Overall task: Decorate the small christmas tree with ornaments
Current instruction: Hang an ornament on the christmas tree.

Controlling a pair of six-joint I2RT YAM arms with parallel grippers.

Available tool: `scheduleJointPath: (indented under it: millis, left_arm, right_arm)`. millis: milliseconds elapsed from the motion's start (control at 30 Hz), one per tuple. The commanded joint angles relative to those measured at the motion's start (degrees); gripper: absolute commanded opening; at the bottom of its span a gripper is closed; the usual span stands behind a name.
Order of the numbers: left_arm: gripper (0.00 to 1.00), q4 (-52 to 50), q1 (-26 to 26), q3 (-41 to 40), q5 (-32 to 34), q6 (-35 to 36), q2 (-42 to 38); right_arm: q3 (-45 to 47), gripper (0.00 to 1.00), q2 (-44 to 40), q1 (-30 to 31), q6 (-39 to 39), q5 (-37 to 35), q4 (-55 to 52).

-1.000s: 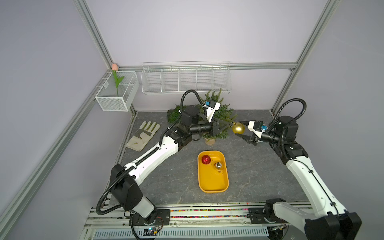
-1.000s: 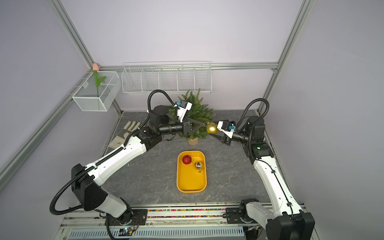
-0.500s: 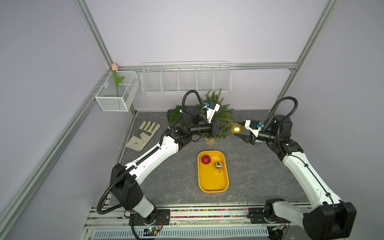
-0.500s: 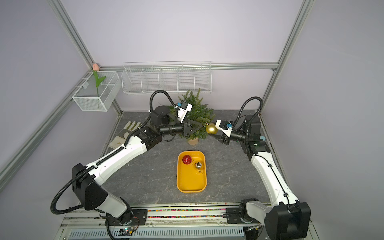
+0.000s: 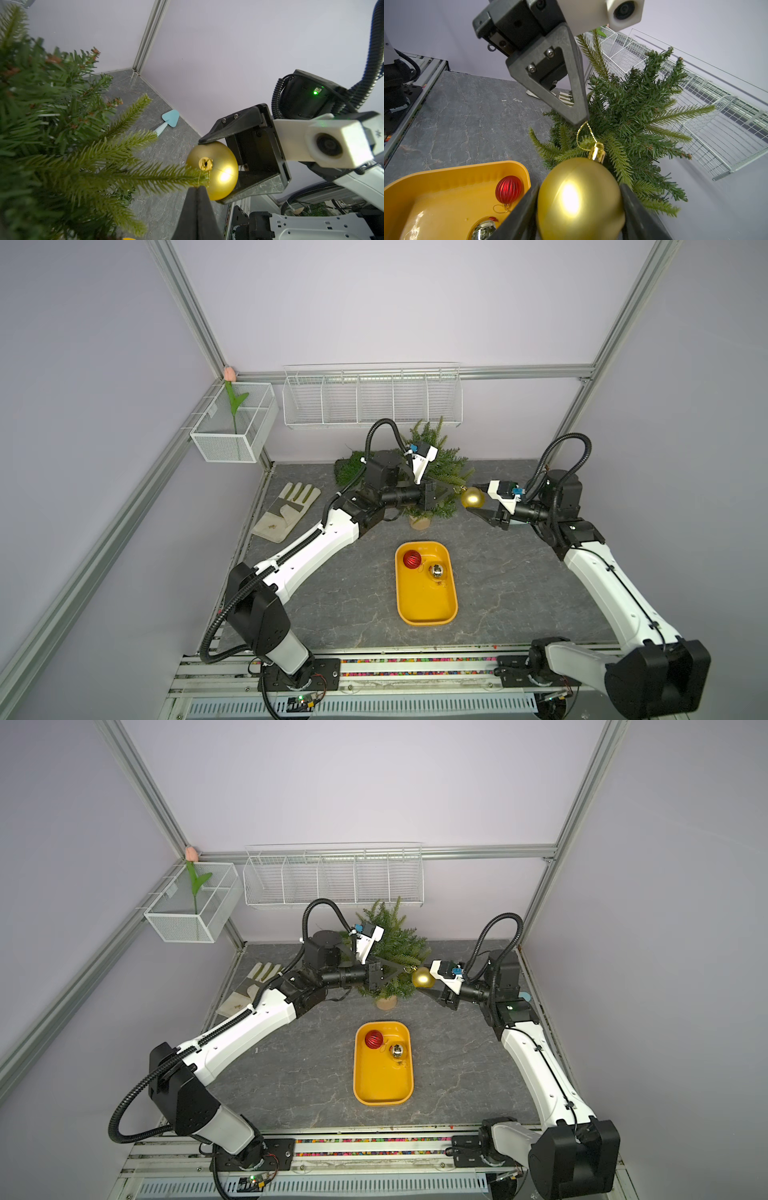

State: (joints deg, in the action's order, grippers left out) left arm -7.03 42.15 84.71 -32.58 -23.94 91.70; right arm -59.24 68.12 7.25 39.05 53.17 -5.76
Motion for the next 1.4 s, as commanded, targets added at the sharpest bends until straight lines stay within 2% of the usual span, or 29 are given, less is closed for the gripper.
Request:
scheduleJointPath:
  millis: [0,333,567,1167,1367]
  left_arm:
    - [0.0,1.41,-0.66,0.45,0.78,-1.19,0.6]
    - [0.0,1.04,-0.84,1.14,-0.89,-1.55,2.47]
    - [0.0,1.17,-0.84,2.42,-4.77,-1.26,4.48]
    - [0.0,1.15,-0.84,2.89,-2.84,-0.45,3.79]
    - [0.0,1.67,-0.77,3.8,-5.42,-0.49,3.96]
  right_arm:
    - [-0.15,0.54,0.94,0.34,0.83,0.42,-0.48]
    - [-0.19,0.54,1.49,0.4,0.99,-0.16,-0.61]
    - [-0.62,0.54,2.59,0.4,1.74,-1.09,-1.89]
    - [-0.91,0.52,2.92,0.93,1.33,-8.37,-2.16]
    - [-0.35,0.52,0.44,1.11,3.12,-8.41,-3.51]
